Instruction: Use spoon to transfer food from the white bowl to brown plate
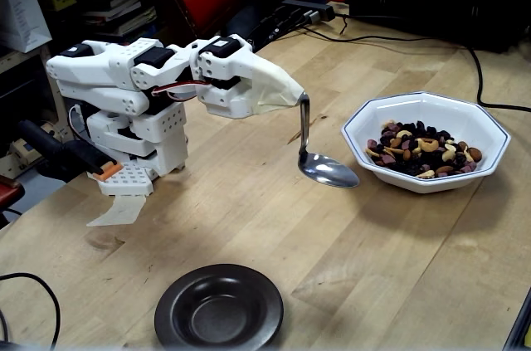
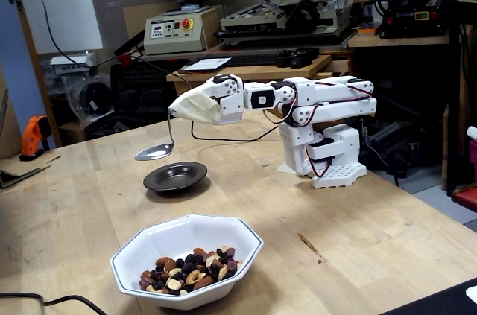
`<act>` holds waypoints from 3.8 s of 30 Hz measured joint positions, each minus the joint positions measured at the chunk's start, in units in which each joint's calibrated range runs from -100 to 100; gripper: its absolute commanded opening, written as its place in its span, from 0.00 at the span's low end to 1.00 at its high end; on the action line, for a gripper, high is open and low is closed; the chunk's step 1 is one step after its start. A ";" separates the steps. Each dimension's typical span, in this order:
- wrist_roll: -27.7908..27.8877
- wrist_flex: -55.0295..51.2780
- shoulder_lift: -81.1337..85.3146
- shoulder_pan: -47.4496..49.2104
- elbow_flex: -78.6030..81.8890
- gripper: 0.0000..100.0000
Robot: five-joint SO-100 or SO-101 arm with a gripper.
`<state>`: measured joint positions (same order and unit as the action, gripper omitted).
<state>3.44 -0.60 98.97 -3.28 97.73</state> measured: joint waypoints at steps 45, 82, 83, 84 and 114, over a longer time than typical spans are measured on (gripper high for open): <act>-9.43 -2.97 0.00 -1.75 0.00 0.04; -9.43 -2.97 0.00 -1.75 0.00 0.04; -9.43 -2.97 0.00 -1.75 0.00 0.04; -9.43 -2.97 0.00 -1.75 0.00 0.04; -9.43 -2.97 0.00 -1.75 0.00 0.04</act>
<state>-5.98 -3.57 98.97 -5.04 97.73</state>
